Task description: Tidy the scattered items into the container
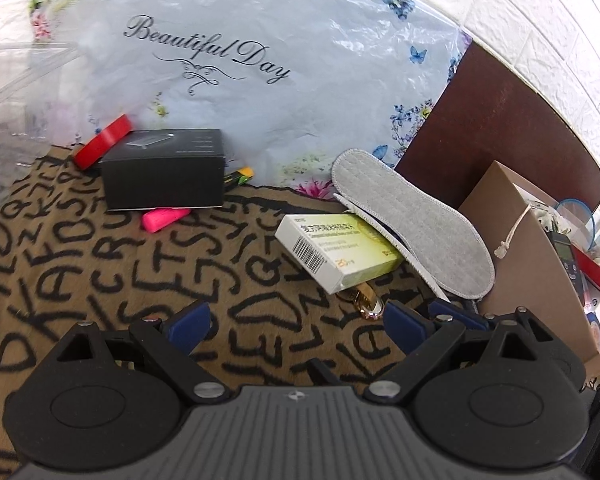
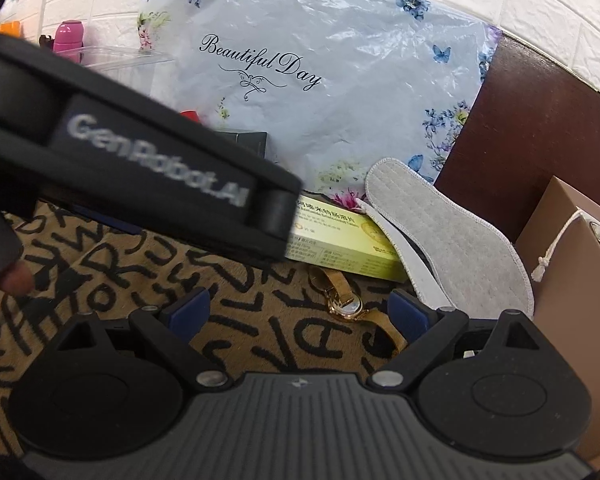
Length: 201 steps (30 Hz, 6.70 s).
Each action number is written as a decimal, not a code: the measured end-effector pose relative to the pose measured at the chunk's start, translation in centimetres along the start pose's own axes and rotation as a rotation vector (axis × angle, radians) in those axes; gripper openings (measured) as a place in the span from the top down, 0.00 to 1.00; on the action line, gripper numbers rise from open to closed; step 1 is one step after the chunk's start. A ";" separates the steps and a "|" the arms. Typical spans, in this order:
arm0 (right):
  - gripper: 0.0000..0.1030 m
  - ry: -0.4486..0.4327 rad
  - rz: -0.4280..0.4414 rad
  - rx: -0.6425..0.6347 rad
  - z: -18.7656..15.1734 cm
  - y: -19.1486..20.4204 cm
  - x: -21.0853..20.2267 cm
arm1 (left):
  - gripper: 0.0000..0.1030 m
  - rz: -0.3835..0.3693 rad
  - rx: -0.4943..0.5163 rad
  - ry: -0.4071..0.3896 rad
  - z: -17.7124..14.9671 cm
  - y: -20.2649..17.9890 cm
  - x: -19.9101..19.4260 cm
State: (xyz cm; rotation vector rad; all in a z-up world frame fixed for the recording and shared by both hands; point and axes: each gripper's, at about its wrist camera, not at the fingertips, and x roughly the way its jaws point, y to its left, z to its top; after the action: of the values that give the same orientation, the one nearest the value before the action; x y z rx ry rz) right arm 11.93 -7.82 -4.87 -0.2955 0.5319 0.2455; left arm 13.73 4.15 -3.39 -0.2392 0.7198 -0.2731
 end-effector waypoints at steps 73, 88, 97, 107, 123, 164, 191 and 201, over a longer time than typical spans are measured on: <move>0.17 0.039 0.141 0.100 -0.7 -4.5 4.6 | 0.24 -0.135 0.228 0.083 3.8 -0.5 8.7; 0.30 0.052 0.160 0.110 0.6 -4.3 5.5 | 0.45 -0.159 0.207 0.125 2.1 -0.6 8.9; 0.39 0.020 0.200 0.051 0.5 -3.6 2.3 | 0.58 -0.151 0.194 0.135 -0.8 -1.0 5.1; 0.39 0.013 0.260 -0.065 -0.6 -0.4 -1.1 | 0.66 -0.124 0.149 0.136 -3.3 -1.2 2.1; 0.17 0.032 0.175 0.039 -0.5 -4.1 1.2 | 0.28 -0.067 0.045 0.099 -1.3 2.5 3.2; 0.29 -0.183 0.035 0.160 2.0 -8.1 -7.1 | 0.55 -0.188 0.190 -0.109 2.5 -11.2 -3.7; 0.17 -0.193 -0.265 0.273 -5.0 -18.8 -12.8 | 0.17 -0.381 0.313 -0.065 0.0 -22.0 1.0; 0.64 -0.201 -0.263 0.253 -4.5 -18.3 -13.9 | 0.10 -0.344 0.282 -0.059 -0.5 -21.2 0.3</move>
State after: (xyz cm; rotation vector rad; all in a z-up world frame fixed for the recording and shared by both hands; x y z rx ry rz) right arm 3.83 -28.40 2.69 -0.0906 0.3158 -0.0477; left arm 10.15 -15.88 2.51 -0.1001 0.5715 -0.6865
